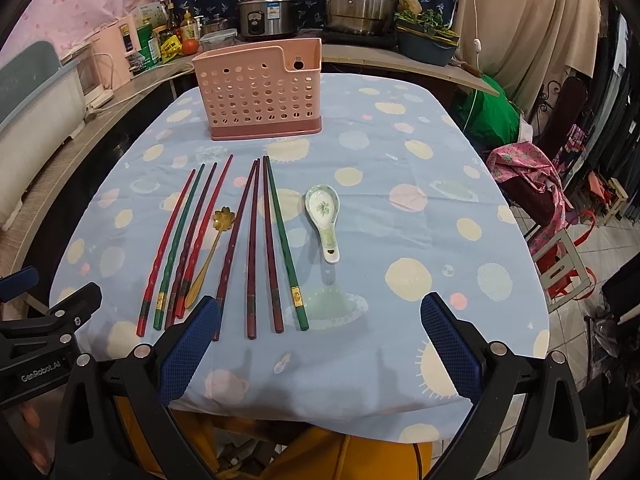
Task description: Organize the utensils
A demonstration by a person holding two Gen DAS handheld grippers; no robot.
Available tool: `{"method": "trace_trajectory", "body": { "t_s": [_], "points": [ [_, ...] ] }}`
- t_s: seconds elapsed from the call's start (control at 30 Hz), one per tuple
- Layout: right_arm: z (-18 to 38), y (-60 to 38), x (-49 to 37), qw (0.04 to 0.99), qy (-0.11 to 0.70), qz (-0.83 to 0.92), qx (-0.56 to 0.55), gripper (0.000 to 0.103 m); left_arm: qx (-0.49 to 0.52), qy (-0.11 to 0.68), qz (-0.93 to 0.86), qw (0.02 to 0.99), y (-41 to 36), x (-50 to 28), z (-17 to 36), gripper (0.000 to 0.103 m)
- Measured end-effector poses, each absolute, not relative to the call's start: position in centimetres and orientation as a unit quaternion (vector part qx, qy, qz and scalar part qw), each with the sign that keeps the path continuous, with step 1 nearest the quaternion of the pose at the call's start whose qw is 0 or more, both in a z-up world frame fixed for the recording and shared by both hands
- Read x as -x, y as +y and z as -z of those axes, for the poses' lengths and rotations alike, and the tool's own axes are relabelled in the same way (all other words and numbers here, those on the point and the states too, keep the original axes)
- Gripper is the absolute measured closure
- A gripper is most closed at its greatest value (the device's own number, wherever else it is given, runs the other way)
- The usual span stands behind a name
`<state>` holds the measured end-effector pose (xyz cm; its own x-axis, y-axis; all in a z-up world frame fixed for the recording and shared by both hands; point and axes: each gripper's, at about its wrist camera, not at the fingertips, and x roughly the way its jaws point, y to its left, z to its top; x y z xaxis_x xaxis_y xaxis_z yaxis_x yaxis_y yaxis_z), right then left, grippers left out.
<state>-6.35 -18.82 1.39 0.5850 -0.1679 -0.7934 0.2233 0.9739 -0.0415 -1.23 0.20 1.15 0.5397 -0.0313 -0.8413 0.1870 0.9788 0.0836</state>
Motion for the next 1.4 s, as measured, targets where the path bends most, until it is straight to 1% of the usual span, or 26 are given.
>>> {"method": "trace_trajectory", "body": {
  "t_s": [1.4],
  "points": [
    [-1.7, -18.5, 6.9, 0.891, 0.439, 0.11, -0.031, 0.007, -0.09, 0.471, 0.067, 0.875, -0.1, 2.4, -1.6, 0.007]
  ]
}}
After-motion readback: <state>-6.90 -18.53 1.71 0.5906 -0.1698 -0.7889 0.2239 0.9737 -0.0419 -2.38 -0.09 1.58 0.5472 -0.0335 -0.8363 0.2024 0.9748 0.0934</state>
